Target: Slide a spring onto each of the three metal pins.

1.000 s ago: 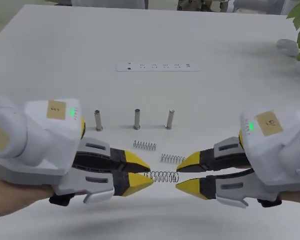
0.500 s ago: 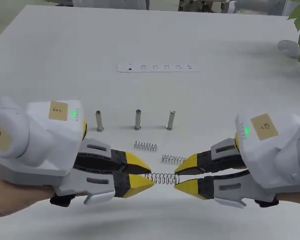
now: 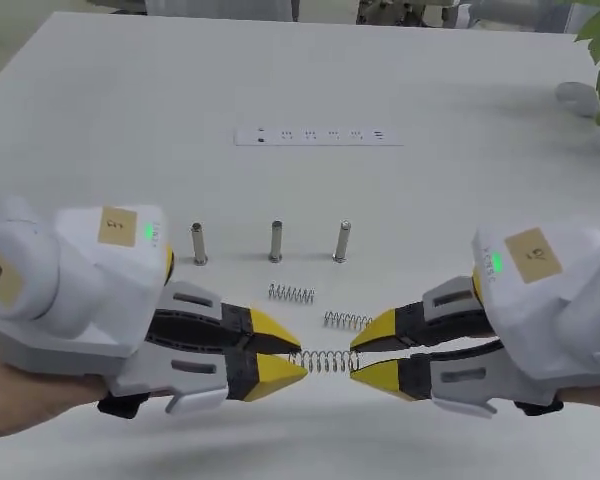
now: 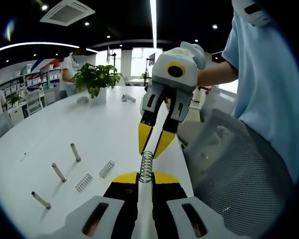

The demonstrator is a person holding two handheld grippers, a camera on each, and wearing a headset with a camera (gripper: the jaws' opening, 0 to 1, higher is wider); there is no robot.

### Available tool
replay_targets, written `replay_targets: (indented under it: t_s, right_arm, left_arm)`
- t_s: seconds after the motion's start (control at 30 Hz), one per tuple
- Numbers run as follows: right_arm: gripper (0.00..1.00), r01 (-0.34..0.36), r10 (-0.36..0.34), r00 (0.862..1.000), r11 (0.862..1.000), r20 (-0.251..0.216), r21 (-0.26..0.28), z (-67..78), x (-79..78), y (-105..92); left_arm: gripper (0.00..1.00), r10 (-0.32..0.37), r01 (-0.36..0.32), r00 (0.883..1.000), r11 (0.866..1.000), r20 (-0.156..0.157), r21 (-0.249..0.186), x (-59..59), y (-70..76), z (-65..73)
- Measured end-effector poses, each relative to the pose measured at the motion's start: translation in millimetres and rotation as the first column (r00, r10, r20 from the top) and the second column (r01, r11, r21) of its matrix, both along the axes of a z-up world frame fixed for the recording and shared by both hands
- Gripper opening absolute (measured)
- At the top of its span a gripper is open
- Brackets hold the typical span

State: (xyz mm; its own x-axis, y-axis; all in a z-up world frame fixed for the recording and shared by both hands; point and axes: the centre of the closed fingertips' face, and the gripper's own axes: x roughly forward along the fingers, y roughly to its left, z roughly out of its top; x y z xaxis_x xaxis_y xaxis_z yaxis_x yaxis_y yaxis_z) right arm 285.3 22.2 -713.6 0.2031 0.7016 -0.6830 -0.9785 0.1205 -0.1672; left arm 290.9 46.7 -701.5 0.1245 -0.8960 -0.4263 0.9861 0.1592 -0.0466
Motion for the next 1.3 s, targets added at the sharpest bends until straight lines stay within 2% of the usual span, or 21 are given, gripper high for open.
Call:
replay_targets:
  t_s: [0.27,0.6,0.83,1.3]
  right_arm:
    - [0.08,-0.029,0.029,1.0,0.999,0.002,-0.021,3.0,-2.9,0.1]
    - [0.07,-0.048,0.048,0.999,0.999,-0.001,-0.012,13.8,-5.8,4.6]
    - [0.07,-0.067,0.067,0.998,0.998,0.009,-0.002,20.7,-7.7,9.5]
    - [0.07,-0.08,0.08,0.997,0.997,0.016,0.0,27.3,-5.5,13.4]
  left_arm:
    - [0.02,-0.018,0.018,1.0,1.0,0.001,0.011,-3.5,-0.8,-2.3]
    - [0.02,-0.034,0.034,0.999,0.999,-0.001,0.032,-7.4,-2.0,-10.0]
    - [0.01,-0.028,0.028,1.0,0.999,-0.014,0.026,-7.3,-4.3,-13.2]
    - [0.01,-0.019,0.019,1.0,1.0,-0.013,0.01,-5.7,-7.3,-11.6]
